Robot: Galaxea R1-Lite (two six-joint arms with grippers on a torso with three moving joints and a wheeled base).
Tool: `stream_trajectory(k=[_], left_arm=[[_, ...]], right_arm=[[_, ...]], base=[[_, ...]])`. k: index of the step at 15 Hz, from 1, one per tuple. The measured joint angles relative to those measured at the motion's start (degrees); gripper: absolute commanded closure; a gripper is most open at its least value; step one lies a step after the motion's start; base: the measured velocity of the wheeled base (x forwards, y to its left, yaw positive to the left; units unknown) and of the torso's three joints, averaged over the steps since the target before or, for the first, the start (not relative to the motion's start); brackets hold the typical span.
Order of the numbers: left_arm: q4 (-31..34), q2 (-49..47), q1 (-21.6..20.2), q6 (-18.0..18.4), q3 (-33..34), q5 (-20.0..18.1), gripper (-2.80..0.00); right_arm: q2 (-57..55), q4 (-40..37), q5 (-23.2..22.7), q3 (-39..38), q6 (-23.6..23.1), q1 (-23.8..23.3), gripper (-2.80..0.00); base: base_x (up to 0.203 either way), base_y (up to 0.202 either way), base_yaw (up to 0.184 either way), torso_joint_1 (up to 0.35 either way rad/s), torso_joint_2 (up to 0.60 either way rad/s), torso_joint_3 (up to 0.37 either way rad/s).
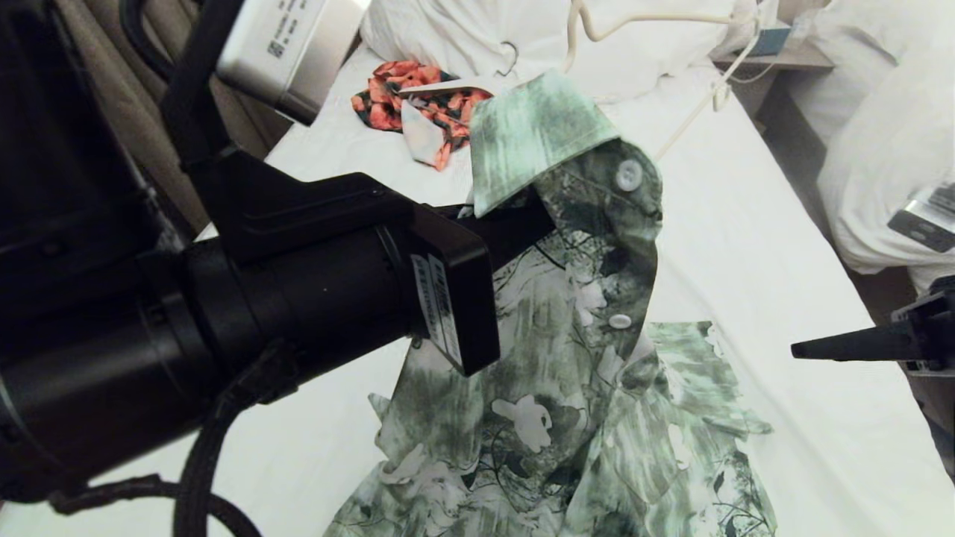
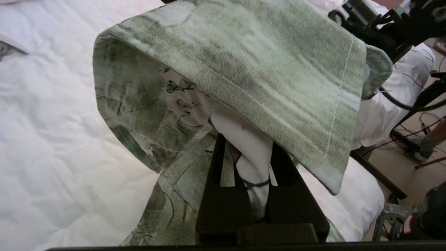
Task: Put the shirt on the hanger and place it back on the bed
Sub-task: Hook the other side of the shirt onto the hanger
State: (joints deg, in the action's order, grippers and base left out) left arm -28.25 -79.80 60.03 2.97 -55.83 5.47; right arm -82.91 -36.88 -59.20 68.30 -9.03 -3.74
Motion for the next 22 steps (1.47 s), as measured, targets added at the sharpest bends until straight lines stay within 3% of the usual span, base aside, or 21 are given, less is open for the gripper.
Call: stream_trajectory(k=[3, 6, 12, 17, 18, 22], left_arm=[[0.1, 0.8, 0.2, 0.0, -0.1, -0.1, 0.00], [0.1, 1.4, 0.3, 0.0, -0.1, 0.0, 0.00], [0.2, 1.7, 0.4, 0.0, -0.3, -0.1, 0.00], [0.1, 2.1, 0.4, 0.0, -0.3, -0.1, 0.00], [0.1, 2.2, 0.3, 0.0, -0.3, 0.0, 0.00], [0.1, 2.3, 0.3, 0.0, -0.4, -0.1, 0.00]], right_arm=[[-2.1, 1.6, 1.0, 0.2, 0.9, 2.6, 0.00], [-5.0, 7.7, 1.0, 0.0, 6.0, 4.1, 0.00], [-8.5, 19.8, 0.9, -2.3, 16.5, 12.1, 0.00], [-9.4, 29.3, 1.1, -7.2, 22.3, 13.0, 0.00], [-9.4, 32.1, 1.1, -8.7, 23.0, 13.1, -2.80], [-9.3, 46.0, 0.9, -15.1, 30.7, 14.0, -2.80]], base=[[0.000, 0.000, 0.000, 0.000, 0.00, 0.000], [0.000, 0.000, 0.000, 0.000, 0.00, 0.000], [0.000, 0.000, 0.000, 0.000, 0.00, 0.000], [0.000, 0.000, 0.000, 0.000, 0.00, 0.000], [0.000, 0.000, 0.000, 0.000, 0.00, 0.000], [0.000, 0.000, 0.000, 0.000, 0.00, 0.000]])
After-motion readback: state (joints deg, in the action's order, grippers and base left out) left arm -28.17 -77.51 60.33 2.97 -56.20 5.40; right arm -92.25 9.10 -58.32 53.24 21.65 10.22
